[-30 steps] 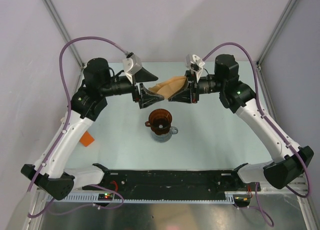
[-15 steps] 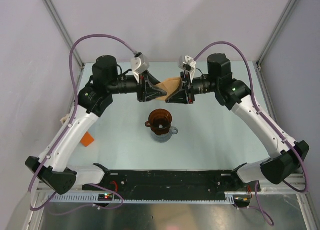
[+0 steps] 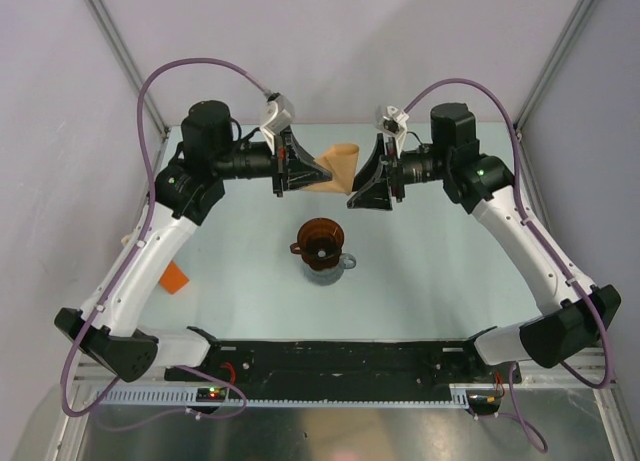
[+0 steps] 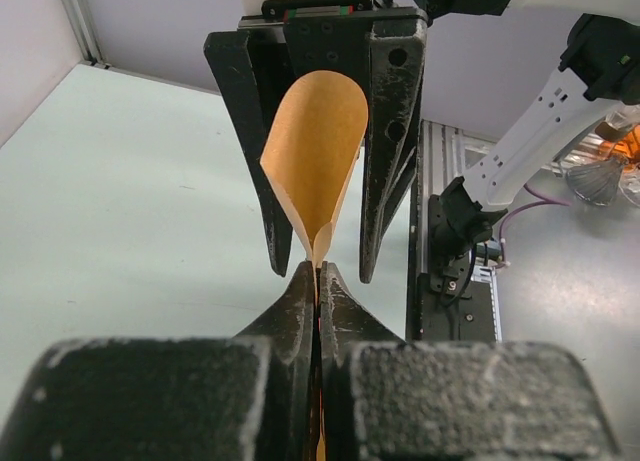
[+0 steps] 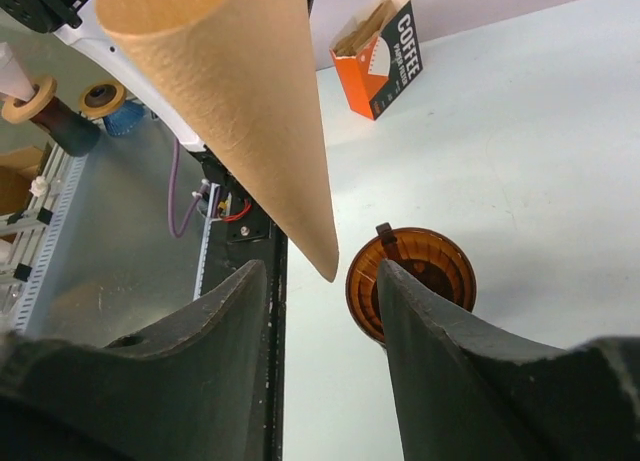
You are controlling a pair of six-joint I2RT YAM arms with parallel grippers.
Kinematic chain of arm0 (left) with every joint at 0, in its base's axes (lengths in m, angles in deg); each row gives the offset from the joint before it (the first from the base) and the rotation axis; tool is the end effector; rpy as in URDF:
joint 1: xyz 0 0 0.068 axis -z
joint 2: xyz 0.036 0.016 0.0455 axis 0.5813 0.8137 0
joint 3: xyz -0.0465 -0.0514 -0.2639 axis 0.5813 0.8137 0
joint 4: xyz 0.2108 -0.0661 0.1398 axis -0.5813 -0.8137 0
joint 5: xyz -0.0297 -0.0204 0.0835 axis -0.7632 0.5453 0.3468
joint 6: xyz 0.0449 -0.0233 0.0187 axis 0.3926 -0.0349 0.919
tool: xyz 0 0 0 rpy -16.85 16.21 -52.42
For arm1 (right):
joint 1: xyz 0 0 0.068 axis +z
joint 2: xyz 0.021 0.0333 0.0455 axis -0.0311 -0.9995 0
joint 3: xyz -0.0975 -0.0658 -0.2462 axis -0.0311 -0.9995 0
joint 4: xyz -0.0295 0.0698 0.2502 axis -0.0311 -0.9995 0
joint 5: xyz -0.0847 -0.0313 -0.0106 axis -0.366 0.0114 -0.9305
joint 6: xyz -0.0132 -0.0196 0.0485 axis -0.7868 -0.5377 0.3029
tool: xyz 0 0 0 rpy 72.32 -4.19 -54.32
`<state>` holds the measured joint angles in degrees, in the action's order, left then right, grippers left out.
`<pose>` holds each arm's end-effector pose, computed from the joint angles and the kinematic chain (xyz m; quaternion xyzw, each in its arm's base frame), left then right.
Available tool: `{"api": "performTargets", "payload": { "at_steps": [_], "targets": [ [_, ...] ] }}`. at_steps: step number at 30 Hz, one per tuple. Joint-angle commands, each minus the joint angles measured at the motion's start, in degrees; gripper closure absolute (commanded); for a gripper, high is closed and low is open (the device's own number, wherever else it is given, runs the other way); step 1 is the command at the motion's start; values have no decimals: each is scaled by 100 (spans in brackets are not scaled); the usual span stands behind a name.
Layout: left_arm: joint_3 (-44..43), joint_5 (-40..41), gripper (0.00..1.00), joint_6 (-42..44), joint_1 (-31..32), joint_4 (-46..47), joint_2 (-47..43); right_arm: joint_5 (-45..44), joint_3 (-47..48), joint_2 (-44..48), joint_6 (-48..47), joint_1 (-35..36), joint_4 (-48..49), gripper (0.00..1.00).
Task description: Place the coffee filter in the dripper
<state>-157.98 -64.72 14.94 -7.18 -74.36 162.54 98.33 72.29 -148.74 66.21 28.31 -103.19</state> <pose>0.2179 -0.1500 0.4750 0.4399 0.5953 -0.4791 0.4717 0.2479 0.1596 0.4306 -0.4887 0.5829 0.5131 0.3977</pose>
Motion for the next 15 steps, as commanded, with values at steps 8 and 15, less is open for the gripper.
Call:
{"api": "performTargets", "payload": {
  "at_steps": [8,15],
  "targets": [
    [-269,-267,100,-178,-24,106,28,193,32,156,575,14,966,56],
    [-220,-161,100,-176,-47,102,-21,194,-133,213,563,89,1103,95]
  ]
}}
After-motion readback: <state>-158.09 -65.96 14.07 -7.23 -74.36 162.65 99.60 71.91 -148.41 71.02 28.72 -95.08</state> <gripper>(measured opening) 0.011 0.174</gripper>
